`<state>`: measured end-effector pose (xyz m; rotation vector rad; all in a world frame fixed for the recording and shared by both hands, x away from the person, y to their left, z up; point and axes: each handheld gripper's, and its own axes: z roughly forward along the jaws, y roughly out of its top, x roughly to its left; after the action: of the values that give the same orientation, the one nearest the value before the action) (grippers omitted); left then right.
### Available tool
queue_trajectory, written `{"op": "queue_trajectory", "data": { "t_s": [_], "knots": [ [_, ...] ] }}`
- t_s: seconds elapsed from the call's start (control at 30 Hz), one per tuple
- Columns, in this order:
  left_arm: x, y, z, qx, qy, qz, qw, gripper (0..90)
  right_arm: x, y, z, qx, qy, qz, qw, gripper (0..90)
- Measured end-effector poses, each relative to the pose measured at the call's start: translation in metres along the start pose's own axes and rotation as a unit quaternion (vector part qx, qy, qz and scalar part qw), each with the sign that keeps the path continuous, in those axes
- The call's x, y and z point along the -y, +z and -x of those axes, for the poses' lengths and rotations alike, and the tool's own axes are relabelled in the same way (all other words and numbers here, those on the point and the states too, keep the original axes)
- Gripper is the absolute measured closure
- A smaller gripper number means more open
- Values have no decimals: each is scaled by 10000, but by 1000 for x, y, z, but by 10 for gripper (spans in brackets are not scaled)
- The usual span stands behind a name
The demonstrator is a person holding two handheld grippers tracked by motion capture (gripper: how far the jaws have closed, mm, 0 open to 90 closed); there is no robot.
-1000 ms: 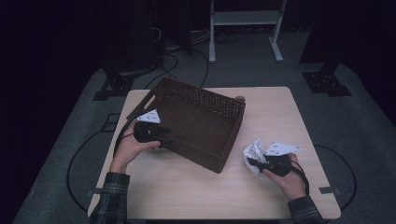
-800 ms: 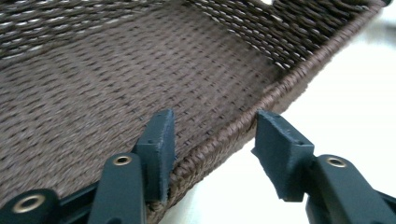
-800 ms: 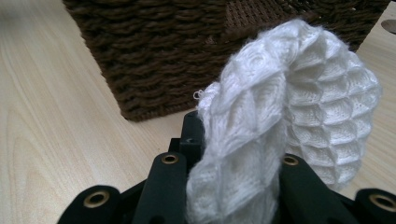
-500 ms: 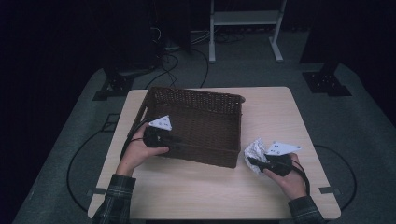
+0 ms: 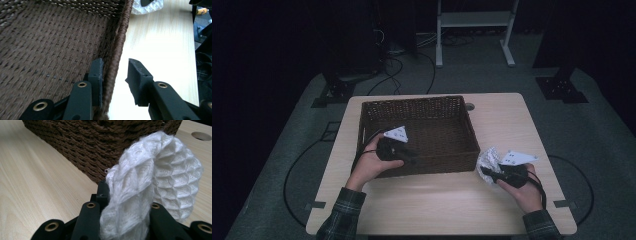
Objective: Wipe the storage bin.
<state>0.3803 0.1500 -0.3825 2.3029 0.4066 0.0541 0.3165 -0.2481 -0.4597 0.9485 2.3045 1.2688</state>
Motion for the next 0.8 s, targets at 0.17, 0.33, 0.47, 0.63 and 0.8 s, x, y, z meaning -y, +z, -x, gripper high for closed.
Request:
{"op": "queue_trajectory", "data": {
  "t_s": [0.17,0.33,0.47,0.63,0.8],
  "knots": [
    [16,-24,-4,-180,-73,-24,9998,602,2,-4,2,41,36,10,10000,741],
    [32,-44,-8,-315,-157,7,9994,579,3,-7,5,77,37,46,10000,740],
    [44,-51,-12,-344,-210,-13,9992,583,4,-8,6,105,81,49,9999,741],
    [54,-52,-19,-255,-350,-37,9991,666,4,-9,7,118,76,48,9999,740],
    [54,-50,-20,-139,-390,-56,9991,719,4,-9,7,122,92,33,9999,740]
  ]
}}
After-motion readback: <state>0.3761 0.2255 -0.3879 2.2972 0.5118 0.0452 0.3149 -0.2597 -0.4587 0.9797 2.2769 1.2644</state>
